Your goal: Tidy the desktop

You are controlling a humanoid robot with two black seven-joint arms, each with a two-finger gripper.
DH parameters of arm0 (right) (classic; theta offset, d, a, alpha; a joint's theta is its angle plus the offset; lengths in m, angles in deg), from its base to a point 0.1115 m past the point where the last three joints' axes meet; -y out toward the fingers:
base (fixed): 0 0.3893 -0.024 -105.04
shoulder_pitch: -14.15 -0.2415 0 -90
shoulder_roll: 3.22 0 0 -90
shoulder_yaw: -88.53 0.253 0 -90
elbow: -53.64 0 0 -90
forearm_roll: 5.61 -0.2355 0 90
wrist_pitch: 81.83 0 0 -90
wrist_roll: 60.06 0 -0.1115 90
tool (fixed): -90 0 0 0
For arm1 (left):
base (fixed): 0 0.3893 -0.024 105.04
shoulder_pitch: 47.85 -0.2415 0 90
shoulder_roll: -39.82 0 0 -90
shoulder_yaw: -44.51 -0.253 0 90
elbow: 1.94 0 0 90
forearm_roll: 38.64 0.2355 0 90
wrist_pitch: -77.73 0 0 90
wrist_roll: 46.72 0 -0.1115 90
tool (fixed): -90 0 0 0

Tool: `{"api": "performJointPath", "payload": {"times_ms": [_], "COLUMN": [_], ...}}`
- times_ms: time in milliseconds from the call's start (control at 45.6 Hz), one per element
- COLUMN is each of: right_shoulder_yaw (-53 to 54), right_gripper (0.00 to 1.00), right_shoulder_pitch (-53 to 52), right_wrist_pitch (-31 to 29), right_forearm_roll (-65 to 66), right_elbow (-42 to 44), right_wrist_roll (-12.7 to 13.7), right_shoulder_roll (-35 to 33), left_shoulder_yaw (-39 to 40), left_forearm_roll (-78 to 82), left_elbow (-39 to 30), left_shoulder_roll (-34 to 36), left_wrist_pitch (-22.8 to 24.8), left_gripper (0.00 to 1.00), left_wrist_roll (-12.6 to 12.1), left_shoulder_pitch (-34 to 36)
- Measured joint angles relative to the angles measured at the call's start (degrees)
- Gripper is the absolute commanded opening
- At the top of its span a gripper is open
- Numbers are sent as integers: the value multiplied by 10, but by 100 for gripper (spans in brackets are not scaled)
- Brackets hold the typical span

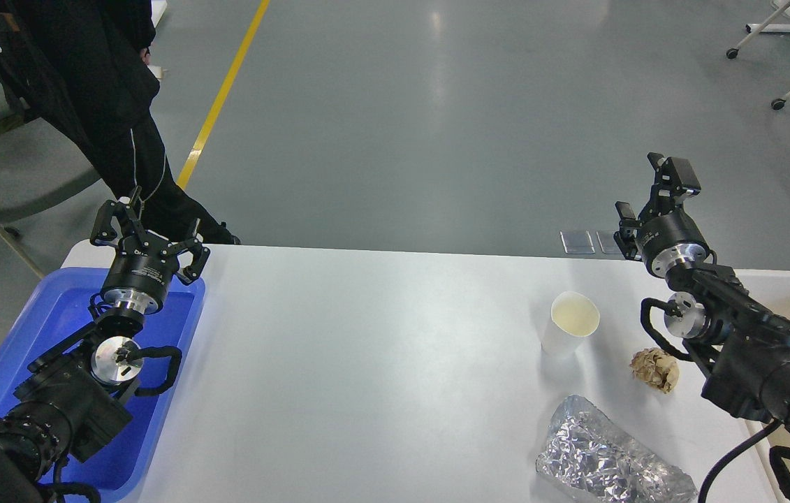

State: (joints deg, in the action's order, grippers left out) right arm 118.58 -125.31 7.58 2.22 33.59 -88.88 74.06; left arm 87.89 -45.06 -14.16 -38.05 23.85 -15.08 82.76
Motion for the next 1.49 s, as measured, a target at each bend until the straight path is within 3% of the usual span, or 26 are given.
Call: {"api": "performJointPath", "payload": {"times_ms": [1491], "right_shoulder_yaw": [-2], "right_gripper": [100], "right_shoulder_pitch": [5], "right_wrist_pitch": [-1], "right_forearm_roll": [0], "right_elbow": [-3], "right_wrist_roll": [-1], "right_shoulder_roll": [1], "left_shoulder_yaw": [0], "left_forearm_roll": [0], "left_elbow": [0], "left_shoulder_roll": [0], "left_wrist_pitch": [1], "left_gripper": [100], "left_wrist_roll": [0], "left_shoulder_pitch": [0]}}
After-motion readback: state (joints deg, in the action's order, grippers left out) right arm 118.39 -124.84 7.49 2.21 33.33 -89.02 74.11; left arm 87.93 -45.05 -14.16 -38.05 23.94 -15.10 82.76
